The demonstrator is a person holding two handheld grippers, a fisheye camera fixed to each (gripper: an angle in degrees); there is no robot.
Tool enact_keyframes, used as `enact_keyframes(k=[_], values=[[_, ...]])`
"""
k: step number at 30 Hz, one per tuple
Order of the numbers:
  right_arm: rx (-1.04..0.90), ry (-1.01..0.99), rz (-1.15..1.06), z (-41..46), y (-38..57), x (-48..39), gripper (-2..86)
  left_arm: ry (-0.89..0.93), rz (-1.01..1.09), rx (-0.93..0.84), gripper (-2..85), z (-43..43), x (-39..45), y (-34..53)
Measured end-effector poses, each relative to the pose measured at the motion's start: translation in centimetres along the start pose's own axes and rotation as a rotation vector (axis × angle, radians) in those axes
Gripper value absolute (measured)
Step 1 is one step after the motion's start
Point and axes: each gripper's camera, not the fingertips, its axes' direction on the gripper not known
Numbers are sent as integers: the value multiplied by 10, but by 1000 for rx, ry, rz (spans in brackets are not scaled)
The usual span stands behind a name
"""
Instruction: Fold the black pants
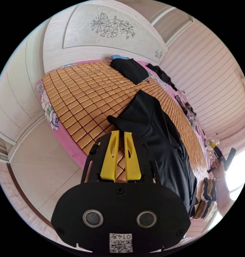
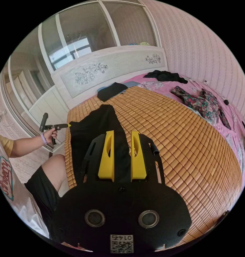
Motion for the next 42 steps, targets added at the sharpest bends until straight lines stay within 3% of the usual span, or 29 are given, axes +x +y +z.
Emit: enact_keyframes(k=[2,5,9,14,19,23,26,29,31,34,36,39,41,42], values=[[-128,158,119,-26,84,29,97,-62,29,32,10,0,18,-7],[-265,328,207,-58,169,41,102,-64,71,241,7,-27,44,-6],[-315,435,342,-93,230,44,108,-159,18,388,-1,-46,47,13],[-225,475,578,-148,285,58,115,-49,4,231,-6,-15,23,21],[-314,504,688,-171,319,67,117,6,221,-27,-7,54,74,34],[-372,493,416,-159,298,47,116,59,287,-85,-7,89,110,47],[-313,414,244,-145,269,39,102,110,403,-134,-7,112,153,61],[-382,341,187,-120,260,57,69,139,554,-174,-7,130,204,81],[-315,319,197,-134,260,75,49,184,615,-214,-7,145,230,93],[-329,120,344,-161,255,125,16,218,658,-253,-7,161,249,106],[-236,35,418,-189,251,153,18,208,685,-257,-7,169,257,114],[80,-143,654,-257,252,213,21,234,686,-256,-7,174,264,122],[367,-95,914,-308,274,257,23,254,680,-243,-6,173,265,124],[420,-62,979,-317,282,266,24,261,681,-239,-6,173,266,125]])
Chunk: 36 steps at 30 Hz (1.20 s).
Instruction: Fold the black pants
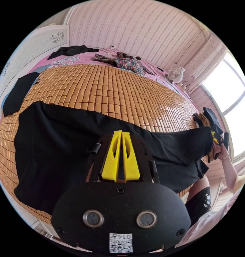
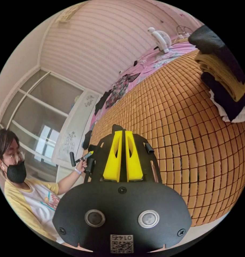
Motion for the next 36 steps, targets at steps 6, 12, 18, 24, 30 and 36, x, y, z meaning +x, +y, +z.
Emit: enact_keyframes(k=[6,12,18,24,30,36], values=[[103,318,-9,-20,-26,29,70,5,32,-8,-4,12,9,7],[-261,611,-206,42,8,26,106,-67,28,-34,46,34,14,12],[-319,788,-384,57,35,9,91,-176,35,-111,46,67,17,17],[-411,599,-328,17,35,4,50,-174,65,-124,-3,64,23,24],[-214,219,-206,-78,4,-56,24,-17,82,56,-3,2,9,33],[-14,317,-294,-62,-99,-87,47,-67,49,141,24,-6,6,-10]])
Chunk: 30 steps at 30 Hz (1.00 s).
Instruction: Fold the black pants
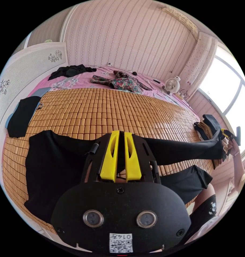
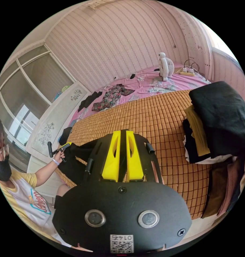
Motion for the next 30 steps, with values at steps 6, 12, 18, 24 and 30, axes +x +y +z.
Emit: enact_keyframes(k=[6,12,18,24,30], values=[[-104,264,-85,92,3,11,53,-11,-90,4,78,-2,-37,11],[-318,491,-265,183,59,-4,42,-282,-247,-148,78,28,-138,16],[-260,556,-380,170,85,-20,6,-327,-268,-185,77,38,-166,20],[2,251,-156,84,57,-12,1,-293,-284,-200,73,36,-178,12],[331,23,-106,-3,26,-21,30,-275,-299,-213,65,32,-187,6]])
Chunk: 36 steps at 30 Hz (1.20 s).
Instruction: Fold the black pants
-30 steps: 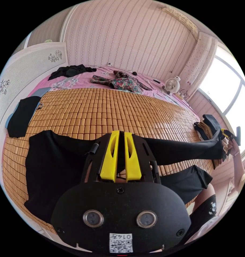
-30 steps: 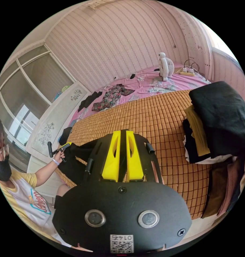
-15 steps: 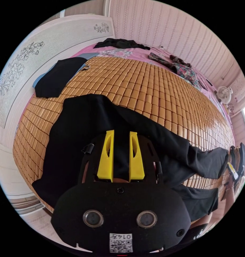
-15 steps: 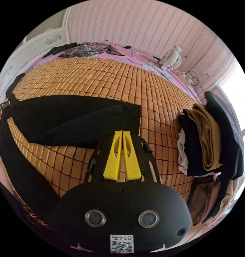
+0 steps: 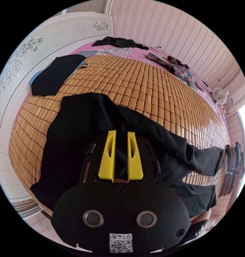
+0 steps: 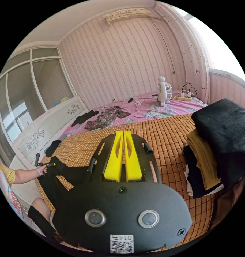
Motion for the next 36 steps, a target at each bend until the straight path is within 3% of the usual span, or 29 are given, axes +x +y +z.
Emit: enact_keyframes(k=[3,8,12,14,17,23,29,31,36], values=[[-102,14,-55,1,-6,-6,76,-9,14,2,61,-1,0,-3],[-554,57,-56,86,61,-22,130,-22,24,24,61,-2,0,-3],[-604,201,-63,123,90,-39,101,-47,50,27,61,-4,2,-6],[-582,290,-181,131,106,-55,82,-59,63,17,62,-5,3,-9],[-613,240,-157,124,100,-54,61,-49,60,15,63,-7,-1,-12],[-249,-9,-3,38,41,-53,24,-44,70,42,64,-11,-8,-12],[45,-223,64,11,-40,-79,12,-31,81,24,64,-15,-14,-20],[81,-248,81,19,-58,-88,11,-20,82,19,63,-16,-17,-21],[92,-35,87,40,-74,-117,10,-14,85,30,63,-20,-20,-19]])
